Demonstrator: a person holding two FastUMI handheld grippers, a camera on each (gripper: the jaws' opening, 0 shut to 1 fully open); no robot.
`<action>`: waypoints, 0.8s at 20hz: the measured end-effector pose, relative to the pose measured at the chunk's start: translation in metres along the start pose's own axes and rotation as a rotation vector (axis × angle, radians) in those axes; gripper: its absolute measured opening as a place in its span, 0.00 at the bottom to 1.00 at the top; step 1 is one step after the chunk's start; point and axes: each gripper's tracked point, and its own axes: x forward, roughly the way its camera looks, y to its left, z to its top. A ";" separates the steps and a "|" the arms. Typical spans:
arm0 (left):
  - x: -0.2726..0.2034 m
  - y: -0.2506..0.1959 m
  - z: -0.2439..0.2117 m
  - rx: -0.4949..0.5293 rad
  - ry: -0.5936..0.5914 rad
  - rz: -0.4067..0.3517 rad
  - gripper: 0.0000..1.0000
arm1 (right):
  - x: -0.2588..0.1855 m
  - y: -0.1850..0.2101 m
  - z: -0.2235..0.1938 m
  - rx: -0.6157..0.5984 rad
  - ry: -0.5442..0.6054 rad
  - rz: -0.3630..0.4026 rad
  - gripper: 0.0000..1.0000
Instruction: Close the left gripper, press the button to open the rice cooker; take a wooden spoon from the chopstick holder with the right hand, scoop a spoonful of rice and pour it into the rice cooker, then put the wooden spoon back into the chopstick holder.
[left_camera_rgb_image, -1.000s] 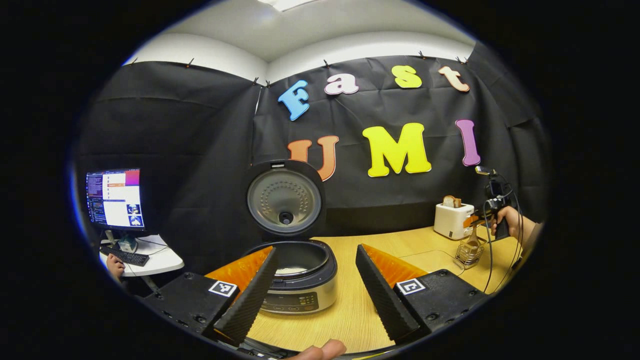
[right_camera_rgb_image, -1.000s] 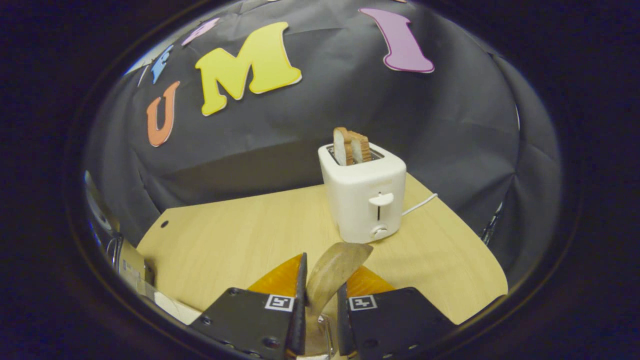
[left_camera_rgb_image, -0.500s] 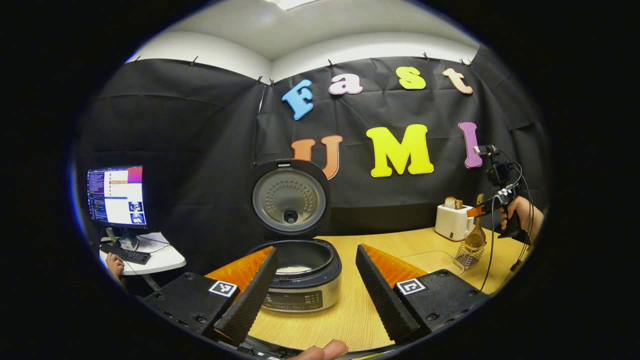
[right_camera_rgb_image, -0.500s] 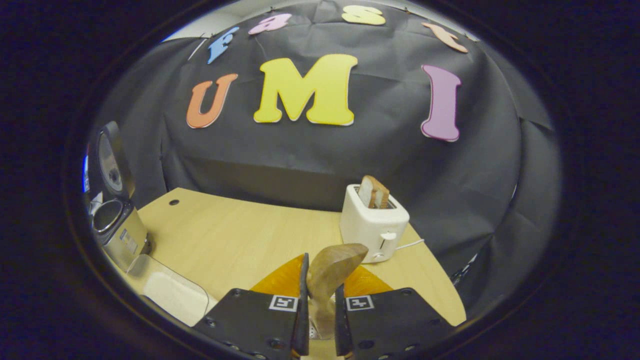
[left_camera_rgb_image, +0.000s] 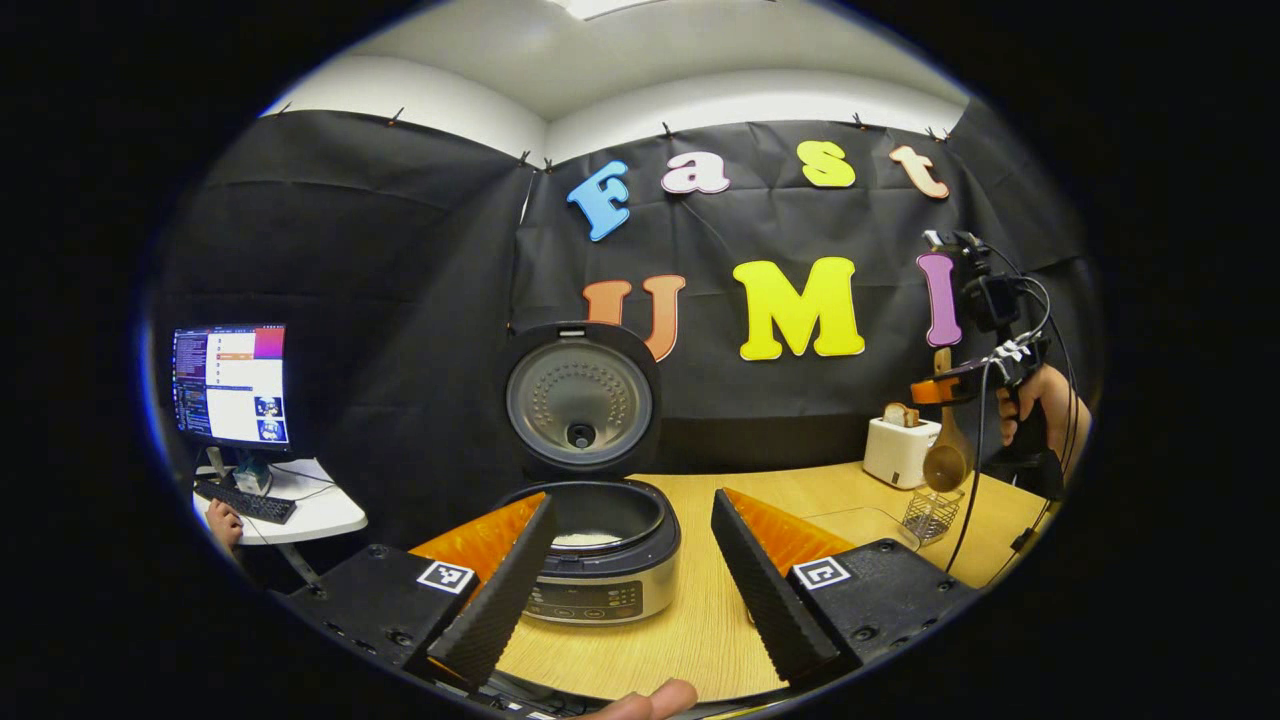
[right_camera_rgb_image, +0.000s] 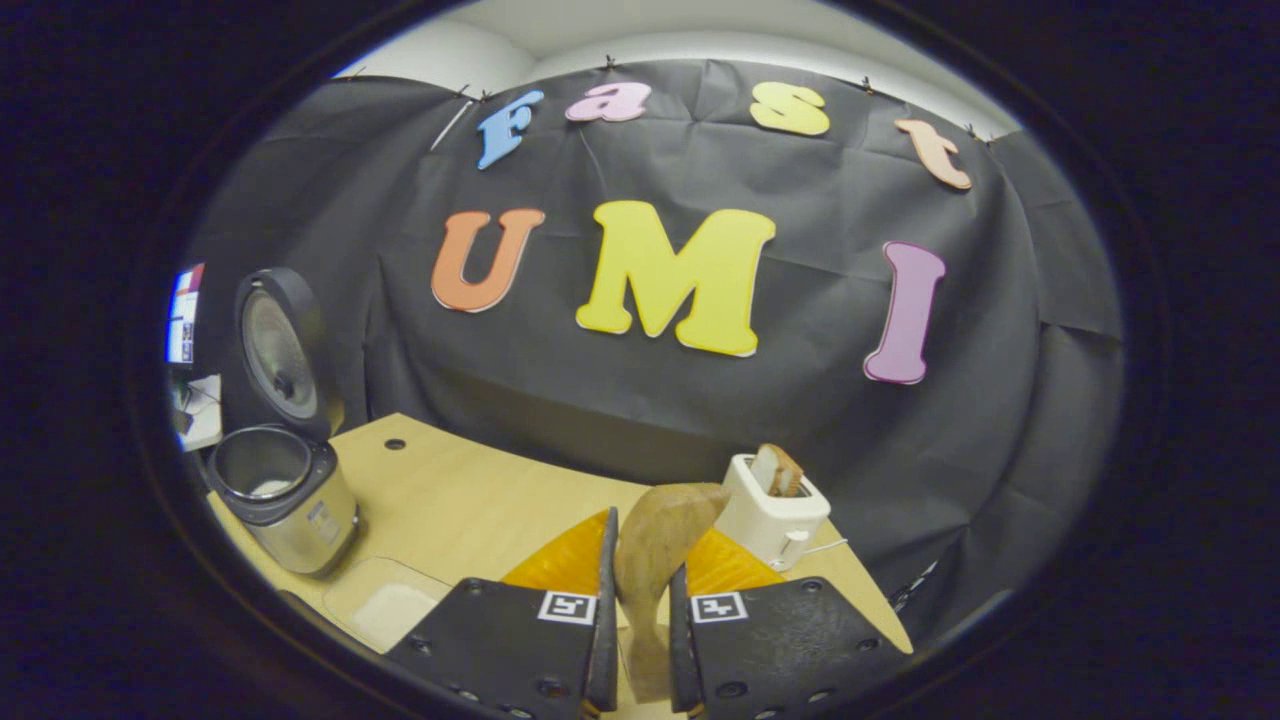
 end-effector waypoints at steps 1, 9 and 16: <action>-0.001 -0.001 -0.001 0.001 0.002 0.001 0.99 | -0.002 0.016 0.000 -0.006 0.000 0.015 0.20; 0.000 -0.002 -0.005 0.034 0.016 -0.011 0.99 | 0.012 0.117 -0.040 -0.102 0.015 0.038 0.18; -0.001 0.014 -0.003 0.012 0.010 0.015 1.00 | 0.031 0.135 -0.078 -0.103 0.053 -0.044 0.18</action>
